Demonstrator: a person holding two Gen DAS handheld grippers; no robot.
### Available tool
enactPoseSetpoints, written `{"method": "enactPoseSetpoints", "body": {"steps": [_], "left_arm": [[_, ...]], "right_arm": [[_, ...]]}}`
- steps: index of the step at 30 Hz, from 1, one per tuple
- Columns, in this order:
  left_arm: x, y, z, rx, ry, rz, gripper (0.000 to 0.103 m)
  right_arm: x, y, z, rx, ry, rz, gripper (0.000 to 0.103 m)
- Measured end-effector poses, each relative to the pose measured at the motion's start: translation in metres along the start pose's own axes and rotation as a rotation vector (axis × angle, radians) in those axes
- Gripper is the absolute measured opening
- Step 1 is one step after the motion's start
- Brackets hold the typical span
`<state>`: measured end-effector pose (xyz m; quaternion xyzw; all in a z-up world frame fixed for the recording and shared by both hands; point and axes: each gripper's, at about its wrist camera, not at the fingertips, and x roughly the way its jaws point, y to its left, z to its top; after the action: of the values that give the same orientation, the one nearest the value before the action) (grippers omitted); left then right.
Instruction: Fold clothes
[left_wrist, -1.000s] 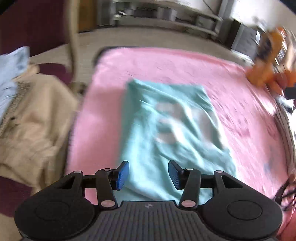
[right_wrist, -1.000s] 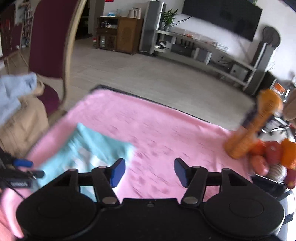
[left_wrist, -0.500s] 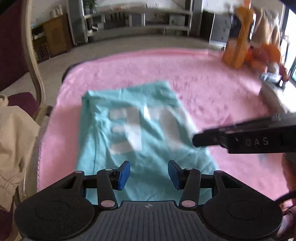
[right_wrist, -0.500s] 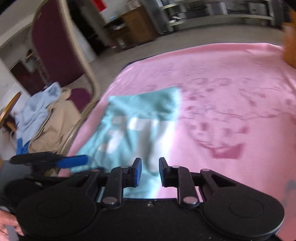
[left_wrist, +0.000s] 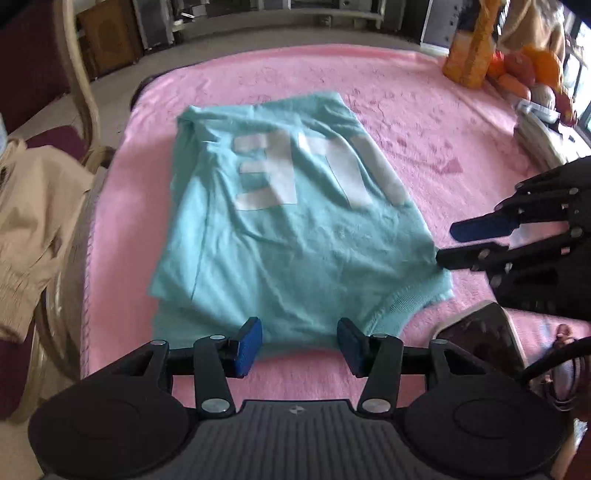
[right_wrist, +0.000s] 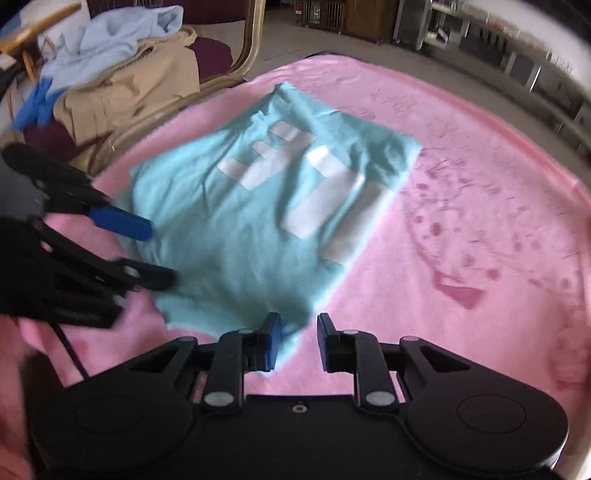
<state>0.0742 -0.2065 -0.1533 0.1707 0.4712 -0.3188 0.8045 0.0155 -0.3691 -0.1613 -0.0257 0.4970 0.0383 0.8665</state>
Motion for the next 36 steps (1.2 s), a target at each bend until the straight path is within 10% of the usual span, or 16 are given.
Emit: {"method": "enactPoseSetpoints", "body": {"steps": [5, 12, 21, 36], "left_arm": [[-0.014, 0.024, 0.014, -0.095, -0.108, 0.075, 0.049], [0.026, 0.032, 0.022, -0.084, -0.032, 0.242, 0.042], [0.003, 0.047, 0.005, -0.208, -0.021, 0.199, 0.043], [0.022, 0.005, 0.079, -0.013, -0.147, 0.064, 0.040]], "right_arm": [[-0.023, -0.025, 0.006, 0.140, -0.128, 0.053, 0.021], [0.016, -0.024, 0.019, 0.200, -0.187, 0.186, 0.018], [0.012, -0.024, 0.010, 0.111, -0.050, 0.113, 0.016], [0.022, -0.107, 0.042, 0.432, -0.219, 0.229, 0.021]]}}
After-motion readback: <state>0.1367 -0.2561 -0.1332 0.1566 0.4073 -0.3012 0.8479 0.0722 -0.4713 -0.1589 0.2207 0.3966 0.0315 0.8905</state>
